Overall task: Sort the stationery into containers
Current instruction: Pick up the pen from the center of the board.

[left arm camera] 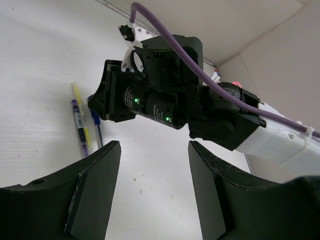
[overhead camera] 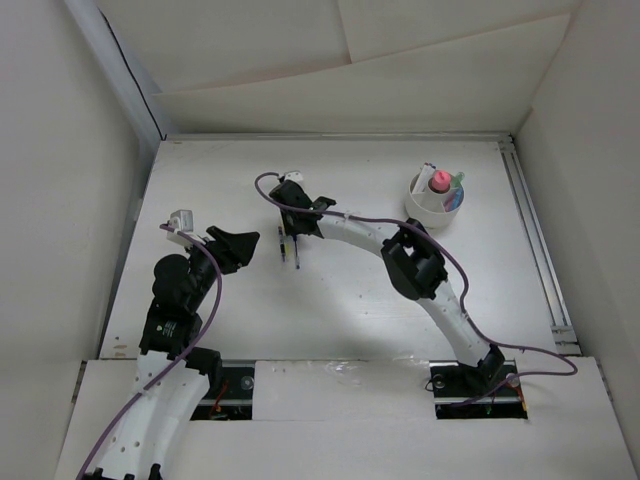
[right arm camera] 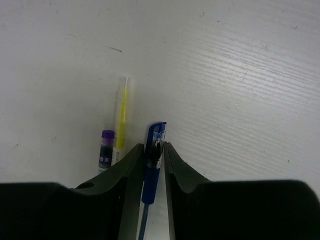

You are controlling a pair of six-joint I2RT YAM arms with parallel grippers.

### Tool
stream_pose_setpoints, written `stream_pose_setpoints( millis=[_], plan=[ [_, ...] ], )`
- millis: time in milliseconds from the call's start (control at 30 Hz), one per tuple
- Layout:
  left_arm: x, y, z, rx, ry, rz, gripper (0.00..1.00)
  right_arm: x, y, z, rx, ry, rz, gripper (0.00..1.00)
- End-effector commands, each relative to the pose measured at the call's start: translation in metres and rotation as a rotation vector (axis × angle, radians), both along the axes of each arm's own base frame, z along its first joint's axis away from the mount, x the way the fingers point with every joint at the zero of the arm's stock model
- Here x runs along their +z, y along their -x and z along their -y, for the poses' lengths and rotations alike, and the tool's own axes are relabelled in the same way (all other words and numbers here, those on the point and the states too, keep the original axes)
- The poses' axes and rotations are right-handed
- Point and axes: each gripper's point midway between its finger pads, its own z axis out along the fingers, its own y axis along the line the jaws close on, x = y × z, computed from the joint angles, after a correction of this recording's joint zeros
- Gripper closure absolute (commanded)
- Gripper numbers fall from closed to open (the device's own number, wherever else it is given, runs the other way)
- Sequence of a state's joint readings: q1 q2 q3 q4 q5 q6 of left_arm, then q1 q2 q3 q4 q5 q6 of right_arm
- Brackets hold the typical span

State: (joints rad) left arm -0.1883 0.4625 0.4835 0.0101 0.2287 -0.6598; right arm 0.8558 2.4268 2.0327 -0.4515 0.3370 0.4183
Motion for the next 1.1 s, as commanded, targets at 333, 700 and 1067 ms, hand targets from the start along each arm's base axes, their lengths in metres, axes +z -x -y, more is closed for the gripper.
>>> stream_pose_setpoints(
  millis=[333,700,1067],
  plan=[
    [0.012,0.001,0.002,-0.014,0.009,0.050,0.47,0.000,-0.011,-0.001,-0.025,-0.008,0.013,0.64],
    [0.012,0.001,0.002,-0.014,0.009,0.050,0.47,0.066,-0.017,0.020,-0.065,-0.123,0.106,1.00],
    [0.014,0.002,0.002,-0.014,0.011,0.059,0.47,0.240,-0.057,0.193,-0.460,-0.153,0.515,1.00]
  ],
)
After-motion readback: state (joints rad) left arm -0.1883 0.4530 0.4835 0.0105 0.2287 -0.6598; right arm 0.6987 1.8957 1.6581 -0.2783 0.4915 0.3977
